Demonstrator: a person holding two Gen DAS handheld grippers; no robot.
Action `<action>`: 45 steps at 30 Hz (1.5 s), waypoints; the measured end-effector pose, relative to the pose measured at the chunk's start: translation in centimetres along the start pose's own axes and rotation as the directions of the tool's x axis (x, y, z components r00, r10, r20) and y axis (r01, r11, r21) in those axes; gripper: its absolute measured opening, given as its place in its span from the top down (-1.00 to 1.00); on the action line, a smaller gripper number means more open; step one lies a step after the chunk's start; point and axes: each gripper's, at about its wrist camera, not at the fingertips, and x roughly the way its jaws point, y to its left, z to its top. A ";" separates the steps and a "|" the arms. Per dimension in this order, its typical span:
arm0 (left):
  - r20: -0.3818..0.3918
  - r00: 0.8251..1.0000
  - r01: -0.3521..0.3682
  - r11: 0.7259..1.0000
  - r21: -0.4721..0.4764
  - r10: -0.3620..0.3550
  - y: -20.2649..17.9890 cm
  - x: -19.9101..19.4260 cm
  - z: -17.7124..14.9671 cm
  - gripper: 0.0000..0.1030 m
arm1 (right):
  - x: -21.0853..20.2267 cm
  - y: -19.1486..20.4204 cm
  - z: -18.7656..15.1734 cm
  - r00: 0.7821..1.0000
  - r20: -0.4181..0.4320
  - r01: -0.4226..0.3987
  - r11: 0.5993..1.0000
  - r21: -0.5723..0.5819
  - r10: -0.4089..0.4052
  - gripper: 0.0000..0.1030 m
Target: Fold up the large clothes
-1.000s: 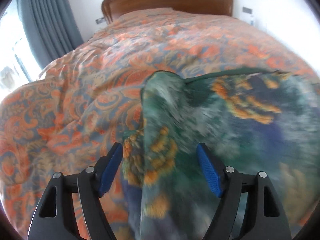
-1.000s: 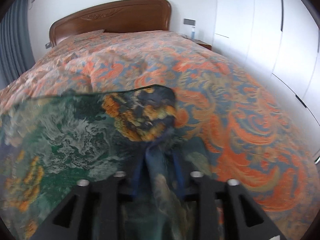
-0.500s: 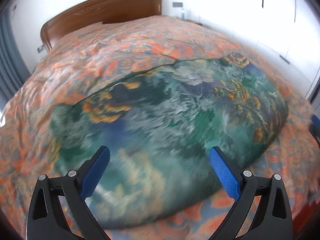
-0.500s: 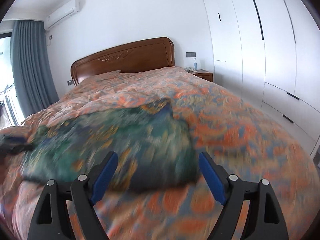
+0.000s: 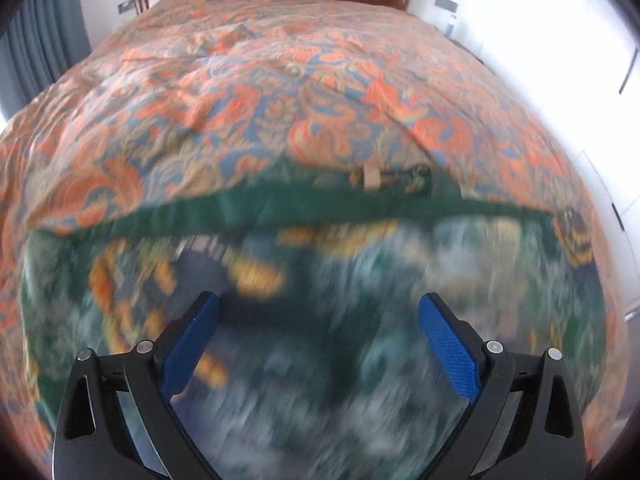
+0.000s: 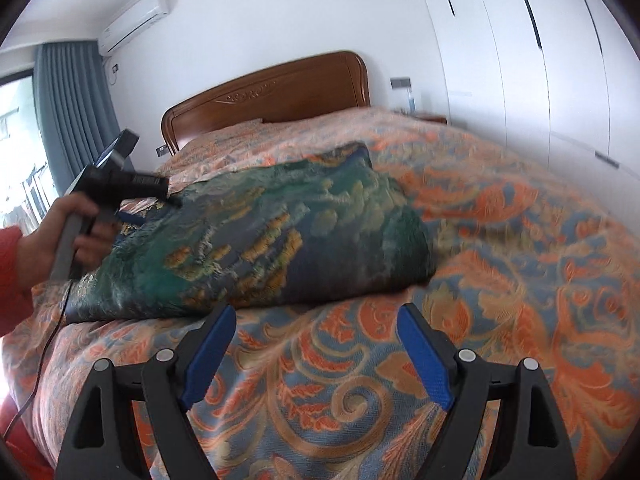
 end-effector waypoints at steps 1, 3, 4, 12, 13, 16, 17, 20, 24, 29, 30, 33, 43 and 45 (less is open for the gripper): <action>0.006 1.000 -0.002 1.000 0.009 0.002 -0.7 0.3 0.5 -0.94 | 0.3 -0.4 -0.1 1.000 -0.010 -0.006 1.000 0.015 0.006 -0.65; 0.006 1.000 0.004 1.000 0.030 -0.005 -1.3 0.4 0.3 -0.94 | 0.7 -1.2 -0.1 1.000 -0.024 -0.014 0.999 0.048 0.015 -0.65; 0.007 1.000 0.009 0.999 0.052 -0.009 -1.9 0.5 -0.3 -0.94 | 0.9 -1.5 -0.2 0.999 -0.028 -0.019 0.998 0.059 0.020 -0.65; 0.057 0.998 -0.015 0.977 0.213 0.003 -2.8 -2.2 -7.2 -0.94 | 1.5 -2.1 -0.4 0.998 -0.045 -0.035 0.996 0.082 0.039 -0.65; 0.064 0.998 -0.016 0.972 0.233 0.001 -2.9 -2.8 -8.0 -0.94 | 1.6 -2.2 -0.3 0.998 -0.045 -0.035 0.996 0.083 0.039 -0.65; 0.099 0.995 -0.027 0.953 0.301 -0.003 -3.4 -4.7 -11.2 -0.94 | 1.7 -2.3 -0.2 0.998 -0.045 -0.030 0.996 0.085 0.034 -0.65; 0.108 0.994 -0.027 0.951 0.307 -0.006 -3.5 -5.2 -12.0 -0.94 | 1.8 -2.3 -0.2 0.998 -0.048 -0.028 0.996 0.085 0.032 -0.65; 0.091 0.995 0.017 0.947 0.321 -0.048 -3.5 -6.4 -14.4 -0.96 | 2.4 -2.6 -0.3 0.998 -0.063 -0.014 0.996 0.092 0.019 -0.65; 0.085 0.994 0.022 0.912 0.411 -0.062 -4.5 -7.5 -17.0 -0.97 | 3.3 -2.9 -0.6 0.996 -0.086 0.006 0.994 0.105 0.003 -0.65; 0.086 0.989 0.069 0.882 0.467 -0.123 -5.4 -10.0 -19.2 -0.97 | 3.3 -3.2 -0.9 0.997 -0.082 0.025 0.991 0.128 -0.014 -0.65; 0.090 0.986 0.082 0.882 0.464 -0.138 -5.5 -10.5 -19.5 -0.97 | 3.2 -3.3 -0.9 0.997 -0.079 0.025 0.990 0.138 -0.014 -0.65; 0.109 0.984 0.079 0.886 0.457 -0.144 -5.4 -11.0 -20.3 -0.97 | 2.8 -3.5 -1.1 0.997 -0.076 0.019 0.986 0.167 -0.006 -0.65; 0.203 0.968 0.062 0.926 0.372 -0.147 -3.8 -12.9 -19.0 -0.97 | 2.6 -5.0 0.7 0.991 -0.047 -0.098 0.903 0.418 0.129 -0.65; 0.210 0.961 0.075 0.902 0.424 -0.179 -5.4 -12.7 -18.5 -0.97 | 4.5 -5.5 1.7 0.979 -0.043 -0.150 0.852 0.501 0.198 -0.65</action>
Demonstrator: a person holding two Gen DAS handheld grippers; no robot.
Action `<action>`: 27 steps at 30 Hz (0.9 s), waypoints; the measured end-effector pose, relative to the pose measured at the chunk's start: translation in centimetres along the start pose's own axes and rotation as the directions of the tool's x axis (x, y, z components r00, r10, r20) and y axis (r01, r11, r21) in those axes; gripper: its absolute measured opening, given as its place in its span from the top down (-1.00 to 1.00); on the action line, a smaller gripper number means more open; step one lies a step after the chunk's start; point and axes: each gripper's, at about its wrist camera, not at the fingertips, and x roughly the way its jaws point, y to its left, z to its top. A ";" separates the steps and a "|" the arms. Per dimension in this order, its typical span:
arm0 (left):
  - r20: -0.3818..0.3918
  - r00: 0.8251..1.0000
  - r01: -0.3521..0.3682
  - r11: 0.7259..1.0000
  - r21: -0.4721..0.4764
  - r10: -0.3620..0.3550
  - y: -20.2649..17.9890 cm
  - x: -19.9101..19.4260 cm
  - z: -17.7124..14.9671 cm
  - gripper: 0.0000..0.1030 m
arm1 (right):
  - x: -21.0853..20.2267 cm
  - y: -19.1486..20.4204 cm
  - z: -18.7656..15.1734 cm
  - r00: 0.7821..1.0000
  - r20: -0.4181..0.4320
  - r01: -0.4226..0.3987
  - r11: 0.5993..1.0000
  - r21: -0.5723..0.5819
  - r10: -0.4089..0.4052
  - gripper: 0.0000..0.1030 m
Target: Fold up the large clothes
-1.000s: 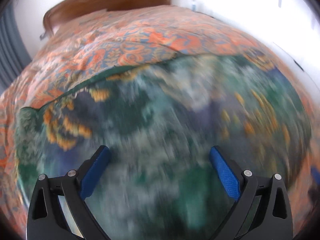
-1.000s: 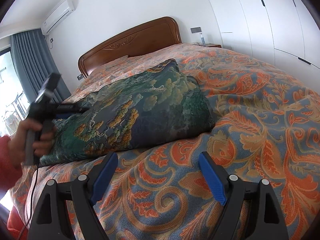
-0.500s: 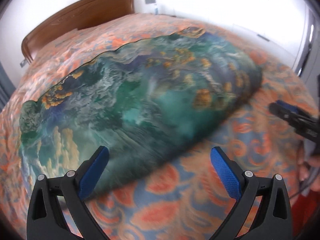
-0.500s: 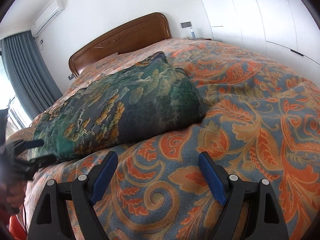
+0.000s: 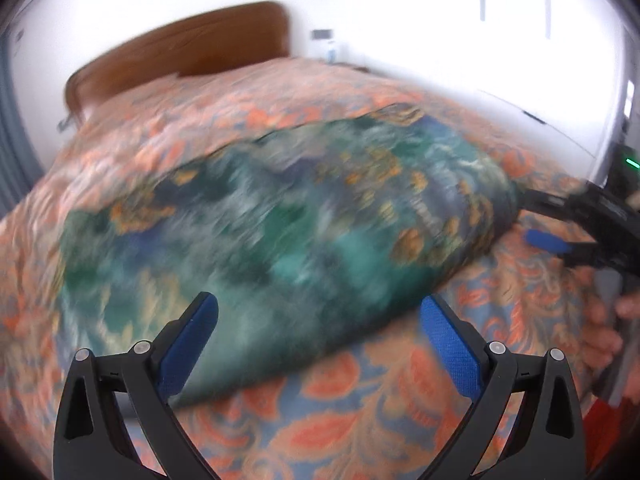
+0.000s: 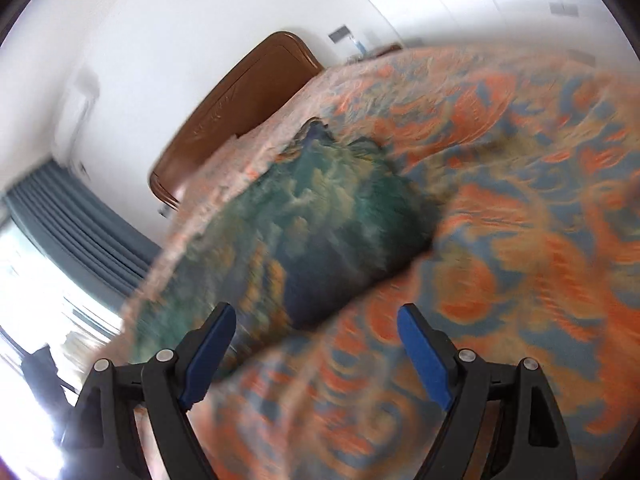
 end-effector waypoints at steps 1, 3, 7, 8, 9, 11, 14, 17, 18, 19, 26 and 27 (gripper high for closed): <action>0.000 1.000 0.012 1.000 0.029 -0.012 -0.6 0.5 0.3 -0.97 | 0.8 -0.3 0.5 1.000 -0.013 -0.008 0.999 0.036 0.008 -0.65; -0.049 0.998 0.042 0.997 0.072 -0.038 -1.7 2.4 0.4 -0.97 | 3.7 -1.5 1.6 0.998 -0.056 -0.017 0.990 0.140 0.025 -0.65; -0.200 0.978 0.076 0.996 0.048 -0.065 -1.4 7.2 -0.3 -0.97 | 6.8 -4.1 2.8 0.998 -0.062 0.016 0.960 0.279 0.002 -0.65; -0.208 0.976 0.082 0.995 0.056 -0.069 -1.5 7.6 -0.4 -0.98 | 7.1 -4.7 3.1 0.998 -0.055 0.006 0.950 0.313 0.011 -0.65; -0.213 0.975 0.085 0.993 0.076 -0.067 -1.7 7.7 -0.5 -0.99 | 7.4 -5.0 3.3 0.999 -0.046 0.001 0.942 0.336 0.016 -0.65; -0.216 0.975 0.082 0.991 0.109 -0.057 -2.1 7.7 -0.7 -0.99 | 7.7 -5.2 3.7 0.999 -0.034 -0.003 0.937 0.350 0.015 -0.65; -0.223 0.970 0.115 0.990 0.082 -0.095 -1.3 6.4 -0.2 -0.97 | 8.3 -4.9 4.0 0.999 -0.040 0.030 0.946 0.324 -0.018 -0.18; -0.207 0.964 0.167 0.986 -0.019 -0.167 1.2 3.6 1.4 -0.95 | 7.8 -3.3 4.5 0.998 -0.022 0.068 0.966 0.248 -0.065 0.23; -0.188 0.966 0.171 0.984 -0.039 -0.175 2.1 2.3 2.5 -0.95 | 7.2 -2.2 4.6 0.997 -0.004 0.082 0.978 0.193 -0.083 0.31; -0.172 0.969 0.172 0.984 -0.045 -0.177 2.6 1.4 3.3 -0.95 | 6.7 -0.6 4.8 0.994 0.015 0.103 0.986 0.130 -0.106 0.33; -0.044 0.969 0.242 0.970 -0.033 -0.243 3.3 -5.8 12.3 -0.96 | 2.4 11.7 1.7 0.960 0.231 0.232 0.906 -0.354 -0.156 0.41; -0.065 0.959 0.273 0.961 -0.044 -0.275 3.1 -5.8 13.6 -0.96 | 1.9 13.5 0.7 0.955 0.260 0.245 0.876 -0.416 -0.143 0.41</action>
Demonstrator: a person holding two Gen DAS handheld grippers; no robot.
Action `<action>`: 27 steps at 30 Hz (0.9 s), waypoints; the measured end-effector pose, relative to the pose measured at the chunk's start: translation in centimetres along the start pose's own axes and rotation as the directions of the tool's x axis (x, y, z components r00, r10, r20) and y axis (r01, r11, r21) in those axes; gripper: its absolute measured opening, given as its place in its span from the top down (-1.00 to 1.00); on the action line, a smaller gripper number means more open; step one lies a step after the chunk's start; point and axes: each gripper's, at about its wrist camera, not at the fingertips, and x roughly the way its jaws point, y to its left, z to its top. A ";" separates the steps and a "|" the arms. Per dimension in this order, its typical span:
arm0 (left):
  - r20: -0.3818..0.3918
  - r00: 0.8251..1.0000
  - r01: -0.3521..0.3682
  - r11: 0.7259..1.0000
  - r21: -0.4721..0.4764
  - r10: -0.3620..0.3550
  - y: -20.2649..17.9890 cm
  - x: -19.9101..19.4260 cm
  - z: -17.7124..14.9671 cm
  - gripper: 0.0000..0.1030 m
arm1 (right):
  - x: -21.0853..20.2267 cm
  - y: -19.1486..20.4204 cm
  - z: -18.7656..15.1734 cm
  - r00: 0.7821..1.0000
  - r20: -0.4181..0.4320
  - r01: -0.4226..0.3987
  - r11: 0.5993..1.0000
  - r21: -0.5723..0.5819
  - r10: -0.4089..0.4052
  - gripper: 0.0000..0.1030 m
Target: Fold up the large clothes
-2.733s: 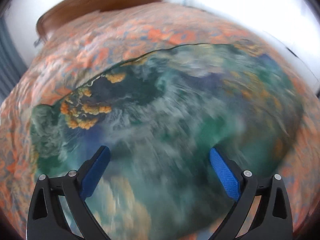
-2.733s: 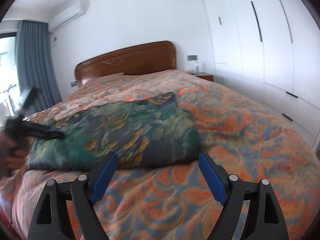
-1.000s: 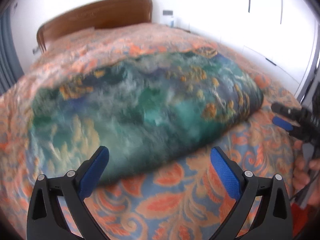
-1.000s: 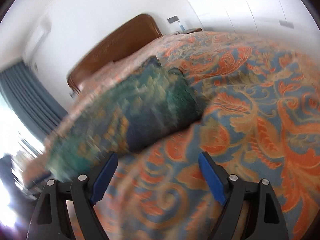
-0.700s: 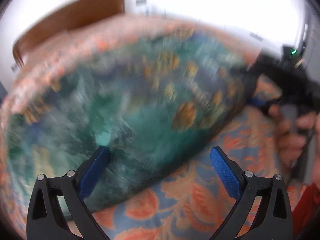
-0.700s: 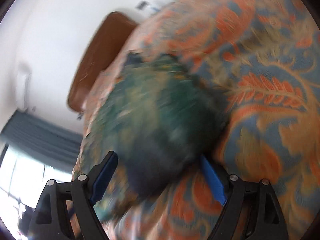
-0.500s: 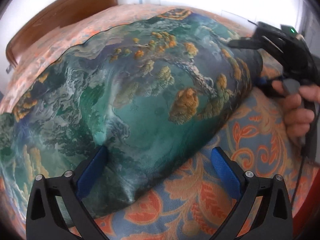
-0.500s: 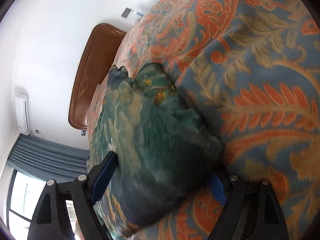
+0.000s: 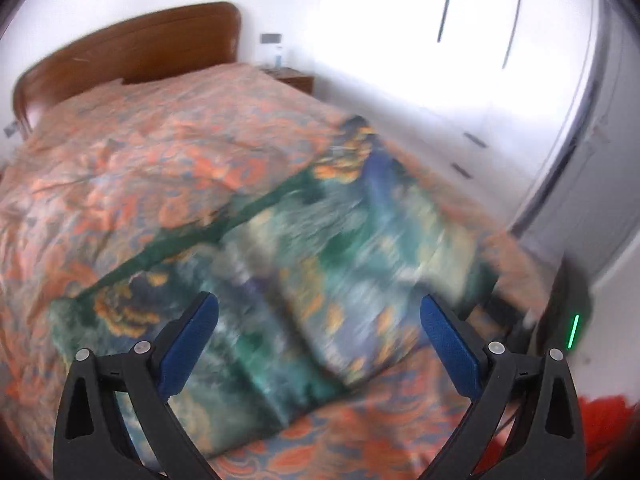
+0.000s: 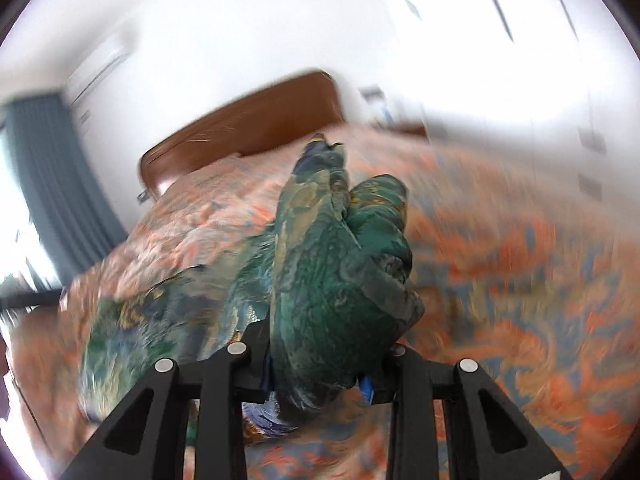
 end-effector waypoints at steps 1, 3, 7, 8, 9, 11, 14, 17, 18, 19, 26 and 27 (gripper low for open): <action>-0.030 0.999 0.029 0.999 -0.012 -0.030 -0.1 0.3 1.0 -0.96 | -0.6 1.2 0.1 1.000 0.022 0.000 0.999 -0.047 0.001 0.41; -0.104 0.993 0.054 0.998 -0.016 -0.055 -0.4 1.1 2.1 -0.96 | -2.2 5.3 -0.4 0.997 0.074 -0.004 0.980 -0.198 0.020 0.42; -0.158 0.986 -0.046 0.998 0.043 0.053 -0.7 2.0 2.0 -0.96 | -4.3 12.2 -2.9 0.991 0.116 -0.005 0.894 -0.448 0.063 0.43; -0.184 0.980 -0.067 0.997 0.037 0.073 -0.3 2.3 1.5 -0.96 | -4.4 13.3 -3.7 0.990 0.121 -0.001 0.871 -0.491 0.070 0.43; -0.201 0.976 -0.083 0.996 0.028 0.087 0.0 2.5 1.1 -0.96 | -4.5 14.8 -4.7 0.988 0.134 0.014 0.837 -0.548 0.071 0.43; -0.226 0.965 -0.132 0.991 0.022 0.133 0.5 2.8 0.1 -0.96 | -4.8 16.7 -6.4 0.986 0.151 0.038 0.777 -0.628 0.074 0.43; -0.262 0.941 -0.218 0.976 0.020 0.215 1.4 3.7 -1.3 -0.87 | -4.2 18.5 -7.9 0.984 0.160 0.061 0.716 -0.695 0.072 0.43; -0.288 0.934 -0.224 0.974 -0.016 0.210 2.4 4.0 -1.9 -0.05 | -3.8 19.0 -8.7 0.985 0.156 0.066 0.681 -0.729 0.072 0.43; -0.296 0.938 -0.203 0.979 -0.038 0.183 2.7 4.1 -2.0 0.21 | -3.9 19.0 -8.9 0.986 0.153 0.064 0.678 -0.732 0.071 0.43; -0.297 0.938 -0.197 0.980 -0.041 0.176 3.0 4.3 -1.9 0.30 | -4.1 19.0 -9.1 0.987 0.141 0.055 0.680 -0.731 0.071 0.43; -0.234 0.956 -0.198 0.978 -0.073 0.176 6.8 0.7 -1.0 0.38 | -7.8 16.5 -7.2 0.969 -0.022 -0.210 0.777 -0.593 0.246 -0.21; -0.229 0.955 -0.213 0.973 -0.084 0.189 8.3 0.2 -1.2 0.37 | -8.6 15.6 -6.8 0.955 -0.043 -0.268 0.793 -0.547 0.293 -0.21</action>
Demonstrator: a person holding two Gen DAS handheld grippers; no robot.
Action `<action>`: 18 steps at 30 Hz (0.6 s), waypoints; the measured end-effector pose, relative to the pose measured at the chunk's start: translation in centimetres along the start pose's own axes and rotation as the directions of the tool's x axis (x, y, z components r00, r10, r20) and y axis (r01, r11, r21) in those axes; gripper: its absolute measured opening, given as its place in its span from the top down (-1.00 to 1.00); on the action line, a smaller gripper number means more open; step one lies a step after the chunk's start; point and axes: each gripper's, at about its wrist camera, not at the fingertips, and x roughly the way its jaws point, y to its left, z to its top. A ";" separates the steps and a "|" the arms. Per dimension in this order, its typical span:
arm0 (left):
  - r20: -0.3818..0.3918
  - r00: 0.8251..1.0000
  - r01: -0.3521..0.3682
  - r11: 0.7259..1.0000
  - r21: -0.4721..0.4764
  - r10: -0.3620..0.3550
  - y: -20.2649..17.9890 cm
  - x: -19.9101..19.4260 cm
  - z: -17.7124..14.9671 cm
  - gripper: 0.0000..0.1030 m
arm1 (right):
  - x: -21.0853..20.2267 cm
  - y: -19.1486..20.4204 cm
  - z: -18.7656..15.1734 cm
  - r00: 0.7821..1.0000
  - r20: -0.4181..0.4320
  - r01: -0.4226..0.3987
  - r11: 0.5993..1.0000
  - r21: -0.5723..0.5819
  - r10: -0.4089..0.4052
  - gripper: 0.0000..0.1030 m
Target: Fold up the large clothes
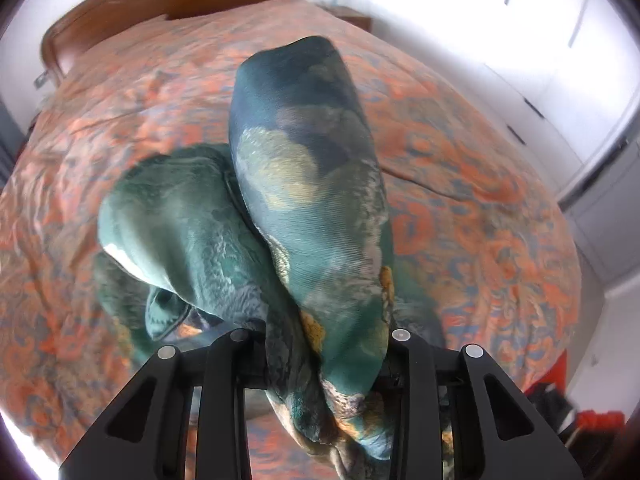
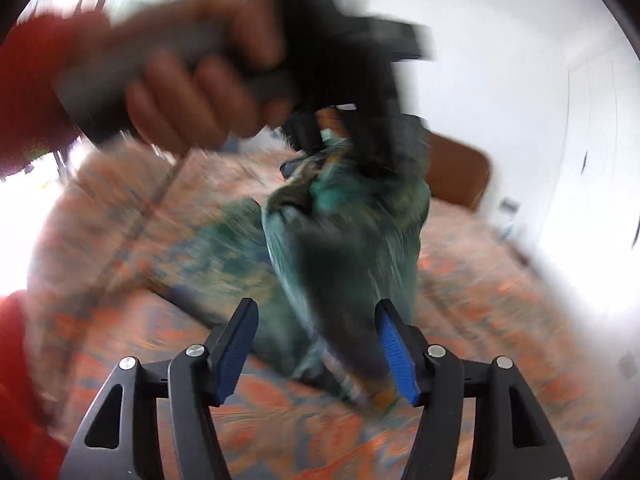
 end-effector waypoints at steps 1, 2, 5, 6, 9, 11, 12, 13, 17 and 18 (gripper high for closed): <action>0.003 1.000 -0.011 1.000 -0.010 0.011 0.7 0.2 -0.4 0.37 | -0.5 -0.5 -0.1 0.999 0.005 -0.032 0.999 0.031 0.032 -0.21; 0.004 1.000 -0.027 0.999 -0.033 0.028 2.3 0.3 -0.8 0.36 | -1.1 -1.2 -0.2 0.998 0.011 -0.057 0.996 0.066 0.057 -0.21; -0.021 0.998 -0.062 0.990 -0.129 0.060 7.1 1.6 -2.5 0.36 | -1.3 -3.0 -0.7 1.000 0.003 -0.025 0.993 0.120 0.025 -0.21; -0.030 0.997 -0.074 0.985 -0.158 0.070 8.5 2.0 -3.2 0.36 | -0.8 -3.8 -0.8 1.000 -0.017 -0.001 0.991 0.135 0.003 -0.21; -0.055 0.995 -0.096 0.967 -0.235 0.086 12.1 3.3 -5.3 0.36 | 1.1 -5.9 -0.5 0.998 -0.060 0.012 0.976 0.217 0.001 -0.20; -0.064 0.995 -0.093 0.956 -0.279 0.079 14.0 4.1 -6.5 0.36 | 2.3 -6.9 0.2 0.997 -0.082 0.016 0.966 0.259 0.006 -0.14; -0.062 0.995 -0.092 0.952 -0.293 0.077 14.8 4.2 -6.9 0.35 | 3.0 -7.3 0.8 0.995 -0.098 0.012 0.963 0.270 0.015 -0.11; -0.059 0.995 -0.093 0.948 -0.305 0.079 15.4 4.4 -7.1 0.34 | 4.0 -7.7 1.4 0.993 -0.116 0.000 0.961 0.278 0.034 -0.06; -0.044 0.995 -0.096 0.946 -0.311 0.086 16.5 5.1 -7.7 0.30 | 8.4 -7.4 3.6 0.978 -0.187 -0.043 0.964 0.261 0.094 0.17; -0.046 0.995 -0.097 0.945 -0.313 0.087 16.8 5.6 -8.0 0.29 | 10.1 -6.9 4.0 0.971 -0.211 -0.057 0.965 0.254 0.113 0.20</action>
